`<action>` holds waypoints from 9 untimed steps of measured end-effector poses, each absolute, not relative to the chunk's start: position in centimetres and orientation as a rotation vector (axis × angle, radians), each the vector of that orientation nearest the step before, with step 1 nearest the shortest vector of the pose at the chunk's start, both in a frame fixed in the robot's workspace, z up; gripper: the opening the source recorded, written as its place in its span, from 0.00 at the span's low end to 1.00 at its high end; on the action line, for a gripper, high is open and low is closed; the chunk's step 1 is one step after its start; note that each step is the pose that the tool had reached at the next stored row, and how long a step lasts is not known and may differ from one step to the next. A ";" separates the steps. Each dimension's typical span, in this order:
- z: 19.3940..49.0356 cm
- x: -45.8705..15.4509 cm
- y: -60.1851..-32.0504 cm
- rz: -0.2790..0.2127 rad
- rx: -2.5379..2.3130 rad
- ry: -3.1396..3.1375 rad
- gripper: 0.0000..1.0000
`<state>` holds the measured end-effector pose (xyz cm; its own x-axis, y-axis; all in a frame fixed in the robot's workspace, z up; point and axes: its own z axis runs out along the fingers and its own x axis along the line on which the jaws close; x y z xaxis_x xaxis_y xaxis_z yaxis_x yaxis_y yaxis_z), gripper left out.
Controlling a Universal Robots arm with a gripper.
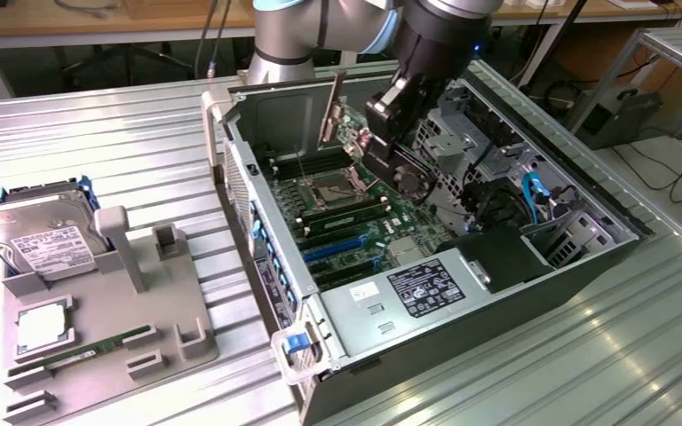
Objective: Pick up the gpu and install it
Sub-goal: 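Insert the gpu into the slot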
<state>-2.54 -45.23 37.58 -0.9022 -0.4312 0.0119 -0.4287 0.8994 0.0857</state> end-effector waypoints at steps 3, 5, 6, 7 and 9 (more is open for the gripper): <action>37.4 -2.5 -45.2 -0.123 0.850 -2.986 0.26; 37.4 -2.5 -45.2 -0.122 0.913 -2.965 0.26; 37.4 -2.5 -45.2 -0.121 0.965 -2.947 0.26; 37.4 -2.5 -45.2 -0.120 0.989 -2.938 0.26; 37.3 -2.5 -45.2 -0.119 1.048 -2.916 0.26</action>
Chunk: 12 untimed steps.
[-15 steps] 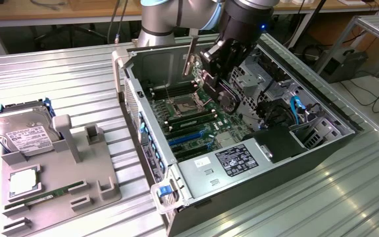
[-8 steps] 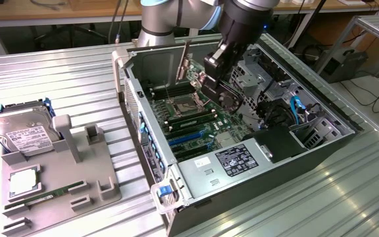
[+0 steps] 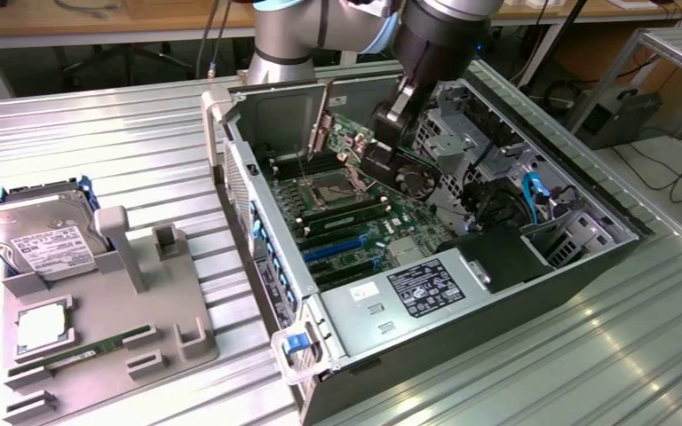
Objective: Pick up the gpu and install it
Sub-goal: 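Insert the gpu into the slot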
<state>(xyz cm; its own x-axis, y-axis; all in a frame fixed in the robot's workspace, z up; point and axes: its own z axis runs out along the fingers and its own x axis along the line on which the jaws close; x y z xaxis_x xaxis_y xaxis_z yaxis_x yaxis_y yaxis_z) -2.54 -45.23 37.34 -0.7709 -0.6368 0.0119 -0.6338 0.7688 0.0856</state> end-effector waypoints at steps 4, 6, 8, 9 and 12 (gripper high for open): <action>37.3 -2.5 -45.2 -0.116 1.159 -2.871 0.26; 37.3 -2.5 -45.2 -0.115 1.236 -2.837 0.26; 37.2 -2.5 -45.2 -0.116 1.291 -2.811 0.26; 37.2 -2.5 -45.2 -0.117 1.323 -2.796 0.26; 37.2 -2.5 -45.2 -0.122 1.394 -2.762 0.26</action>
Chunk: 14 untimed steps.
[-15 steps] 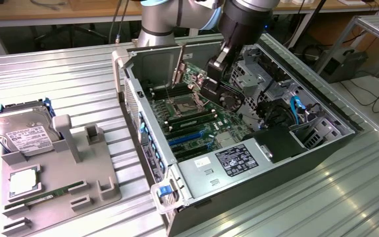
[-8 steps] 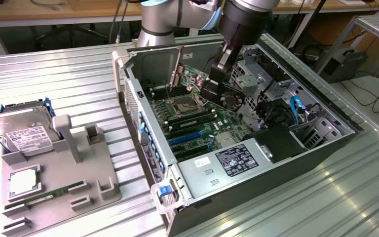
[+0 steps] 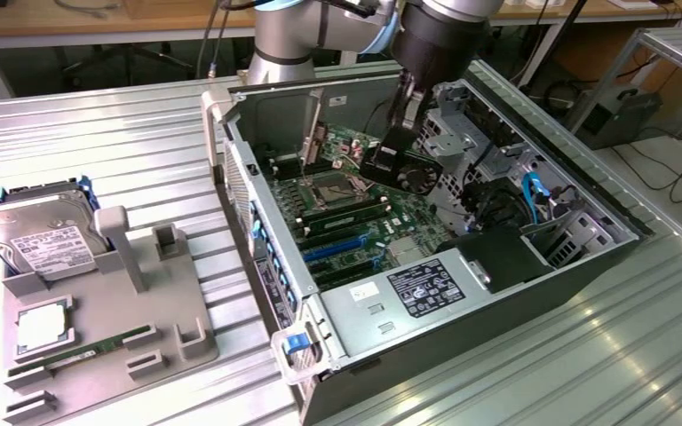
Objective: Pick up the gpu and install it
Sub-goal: 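Insert the gpu into the slot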
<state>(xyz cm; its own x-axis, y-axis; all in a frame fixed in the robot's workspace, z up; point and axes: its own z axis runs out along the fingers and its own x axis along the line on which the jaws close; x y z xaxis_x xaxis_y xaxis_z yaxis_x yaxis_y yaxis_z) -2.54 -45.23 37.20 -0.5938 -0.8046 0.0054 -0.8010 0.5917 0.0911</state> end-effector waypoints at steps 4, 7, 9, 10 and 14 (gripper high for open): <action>37.2 -2.5 -45.2 -0.130 1.489 -2.712 0.26; 37.1 -2.5 -45.2 -0.135 1.562 -2.670 0.26; 37.1 -2.5 -45.2 -0.136 1.634 -2.625 0.26; 37.0 -2.5 -45.2 -0.136 1.655 -2.612 0.26; 37.0 -2.5 -45.2 -0.136 1.749 -2.548 0.26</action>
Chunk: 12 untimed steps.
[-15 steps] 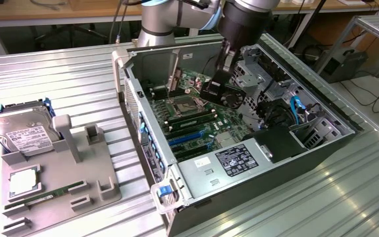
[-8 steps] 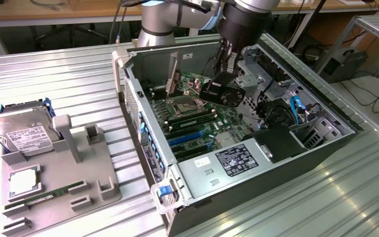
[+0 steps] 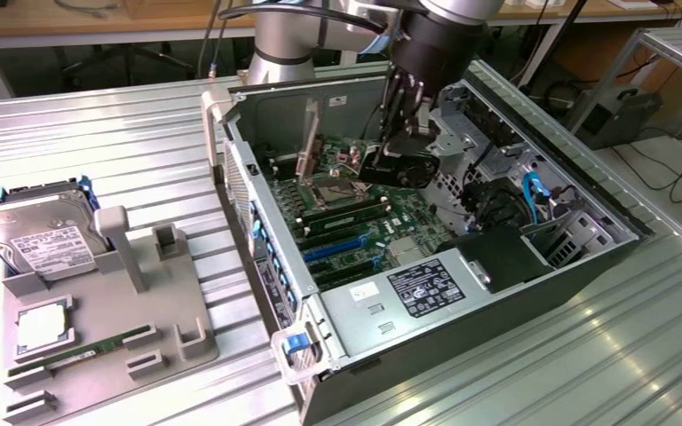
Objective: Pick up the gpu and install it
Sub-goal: 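Insert the gpu into the slot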
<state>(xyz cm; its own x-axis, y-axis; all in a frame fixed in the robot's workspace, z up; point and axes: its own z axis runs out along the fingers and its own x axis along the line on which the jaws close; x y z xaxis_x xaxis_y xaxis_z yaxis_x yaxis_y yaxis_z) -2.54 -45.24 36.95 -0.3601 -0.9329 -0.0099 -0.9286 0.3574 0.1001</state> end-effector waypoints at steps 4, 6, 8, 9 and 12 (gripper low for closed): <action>36.9 -2.5 -45.2 -0.135 1.838 -2.481 0.26; 36.8 -2.5 -45.2 -0.135 1.886 -2.443 0.26; 36.7 -2.5 -45.2 -0.134 1.936 -2.402 0.26; 36.7 -2.5 -45.2 -0.133 1.957 -2.384 0.26; 36.6 -2.5 -45.2 -0.132 2.020 -2.329 0.26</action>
